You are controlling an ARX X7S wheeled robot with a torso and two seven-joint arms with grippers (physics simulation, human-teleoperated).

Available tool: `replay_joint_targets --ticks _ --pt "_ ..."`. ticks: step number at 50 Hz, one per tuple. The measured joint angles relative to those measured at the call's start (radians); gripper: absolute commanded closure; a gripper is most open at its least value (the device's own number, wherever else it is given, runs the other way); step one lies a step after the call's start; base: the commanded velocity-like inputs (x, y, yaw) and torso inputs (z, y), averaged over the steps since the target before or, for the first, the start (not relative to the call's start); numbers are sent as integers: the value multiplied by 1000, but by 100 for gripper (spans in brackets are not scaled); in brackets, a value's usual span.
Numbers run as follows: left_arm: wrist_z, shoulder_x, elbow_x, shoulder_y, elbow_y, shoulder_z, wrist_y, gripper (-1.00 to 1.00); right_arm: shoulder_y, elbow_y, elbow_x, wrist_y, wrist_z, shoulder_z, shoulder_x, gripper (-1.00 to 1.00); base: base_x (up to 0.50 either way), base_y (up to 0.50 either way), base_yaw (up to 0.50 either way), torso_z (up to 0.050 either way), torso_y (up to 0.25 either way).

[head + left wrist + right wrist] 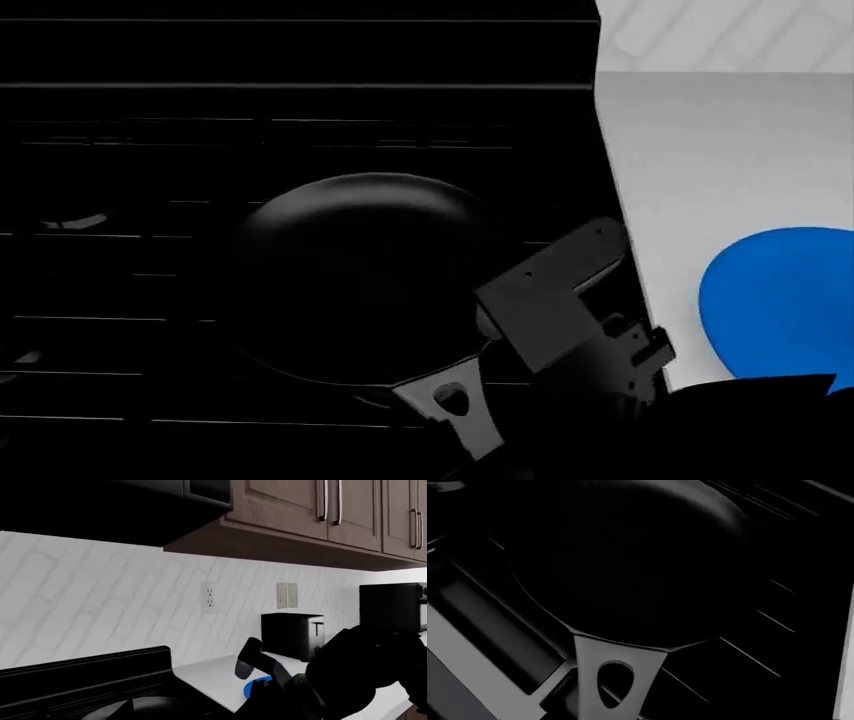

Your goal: Pick up the pan and dump the vegetables in it onto the plate. Then return the pan to the stove.

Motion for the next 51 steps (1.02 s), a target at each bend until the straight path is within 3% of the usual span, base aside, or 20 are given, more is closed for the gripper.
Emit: replay_joint_targets --ticks 25,39,51 --pt "-2 -19 4 -16 0 20 18 -100 81 -332 330 -60 335 221 176 -100 0 0 0 0 0" --pt "-4 -42 7 -60 1 54 35 -100 87 -479 536 -135 456 326 365 -100 0 0 0 0 0" --pt "-5 -40 1 -85 1 66 41 -100 -22 -565 594 -284 440 425 593 -100 0 0 0 0 0"
